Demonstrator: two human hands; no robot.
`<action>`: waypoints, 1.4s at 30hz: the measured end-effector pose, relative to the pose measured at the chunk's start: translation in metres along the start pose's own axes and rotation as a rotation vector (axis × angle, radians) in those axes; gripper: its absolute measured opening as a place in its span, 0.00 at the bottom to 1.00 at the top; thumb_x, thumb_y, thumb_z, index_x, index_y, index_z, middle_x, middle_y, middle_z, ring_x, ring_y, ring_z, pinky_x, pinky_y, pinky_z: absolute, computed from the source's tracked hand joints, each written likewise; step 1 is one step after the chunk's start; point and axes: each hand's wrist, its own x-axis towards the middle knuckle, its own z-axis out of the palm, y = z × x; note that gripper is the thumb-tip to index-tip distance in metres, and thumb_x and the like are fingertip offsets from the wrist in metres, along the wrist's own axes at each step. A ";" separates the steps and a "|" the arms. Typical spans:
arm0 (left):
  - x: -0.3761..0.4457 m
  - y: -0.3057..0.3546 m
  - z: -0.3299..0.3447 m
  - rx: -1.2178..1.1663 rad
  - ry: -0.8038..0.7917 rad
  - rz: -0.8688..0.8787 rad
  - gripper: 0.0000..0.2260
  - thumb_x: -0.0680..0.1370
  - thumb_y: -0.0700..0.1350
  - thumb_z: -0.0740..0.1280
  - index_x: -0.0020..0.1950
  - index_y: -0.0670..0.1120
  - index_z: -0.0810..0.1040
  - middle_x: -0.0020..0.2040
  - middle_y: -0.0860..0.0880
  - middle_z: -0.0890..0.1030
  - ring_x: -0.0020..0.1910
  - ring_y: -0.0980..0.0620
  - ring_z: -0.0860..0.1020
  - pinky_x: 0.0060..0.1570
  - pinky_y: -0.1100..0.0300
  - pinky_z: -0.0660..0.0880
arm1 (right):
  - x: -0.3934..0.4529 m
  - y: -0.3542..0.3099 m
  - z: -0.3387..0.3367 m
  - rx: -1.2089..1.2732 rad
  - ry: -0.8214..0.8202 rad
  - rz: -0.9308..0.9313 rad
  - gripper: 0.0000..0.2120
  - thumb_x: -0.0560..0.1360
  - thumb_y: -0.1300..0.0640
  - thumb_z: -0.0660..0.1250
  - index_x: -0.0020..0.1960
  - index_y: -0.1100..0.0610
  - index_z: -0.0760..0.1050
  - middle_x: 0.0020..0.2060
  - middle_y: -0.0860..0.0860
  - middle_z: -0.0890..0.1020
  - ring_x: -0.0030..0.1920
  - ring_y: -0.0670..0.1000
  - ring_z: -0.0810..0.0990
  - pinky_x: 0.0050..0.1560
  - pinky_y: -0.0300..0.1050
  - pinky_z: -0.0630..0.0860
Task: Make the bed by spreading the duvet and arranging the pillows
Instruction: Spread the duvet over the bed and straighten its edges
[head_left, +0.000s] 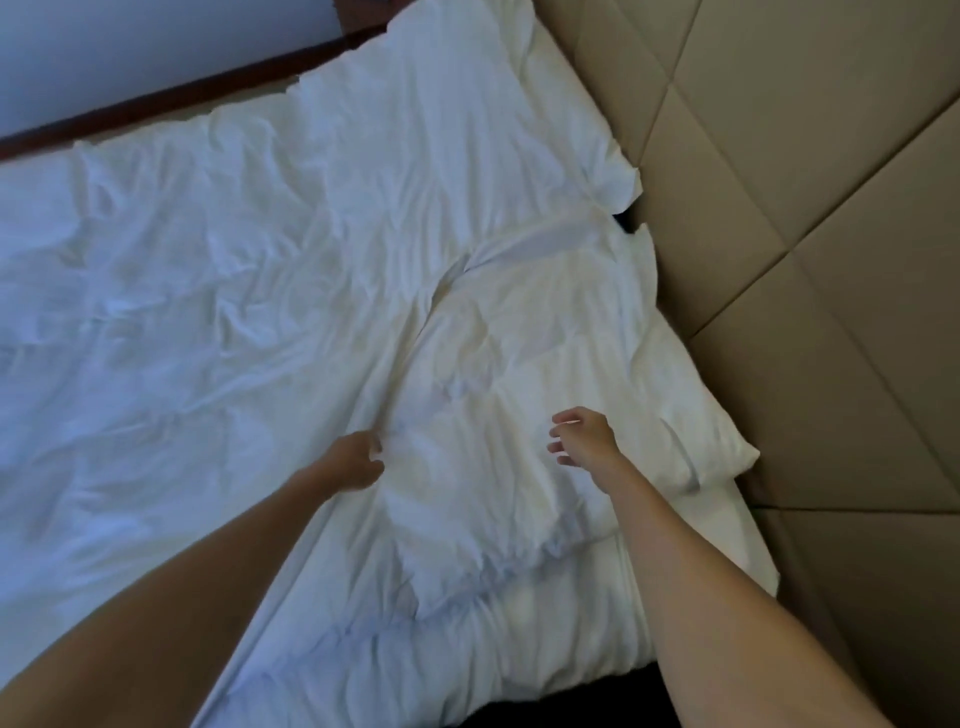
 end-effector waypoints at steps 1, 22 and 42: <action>-0.006 -0.008 0.000 -0.024 0.012 -0.016 0.14 0.77 0.40 0.64 0.63 0.40 0.76 0.66 0.42 0.76 0.65 0.44 0.73 0.63 0.59 0.67 | -0.002 0.002 0.005 -0.025 -0.016 0.006 0.11 0.77 0.66 0.58 0.54 0.59 0.76 0.46 0.57 0.82 0.38 0.52 0.81 0.41 0.46 0.80; -0.129 -0.263 0.117 -0.348 0.027 -0.264 0.13 0.80 0.45 0.62 0.61 0.40 0.75 0.63 0.41 0.76 0.60 0.42 0.75 0.56 0.57 0.70 | -0.103 0.084 0.272 -0.182 -0.336 0.060 0.04 0.80 0.59 0.62 0.51 0.58 0.76 0.42 0.56 0.81 0.38 0.53 0.81 0.42 0.48 0.81; -0.255 -0.571 0.228 -2.116 -0.255 -0.654 0.48 0.67 0.77 0.58 0.72 0.41 0.65 0.65 0.38 0.74 0.61 0.34 0.75 0.55 0.40 0.75 | -0.298 0.181 0.659 0.214 -0.356 0.127 0.32 0.65 0.47 0.78 0.65 0.57 0.75 0.53 0.54 0.85 0.50 0.55 0.85 0.53 0.57 0.82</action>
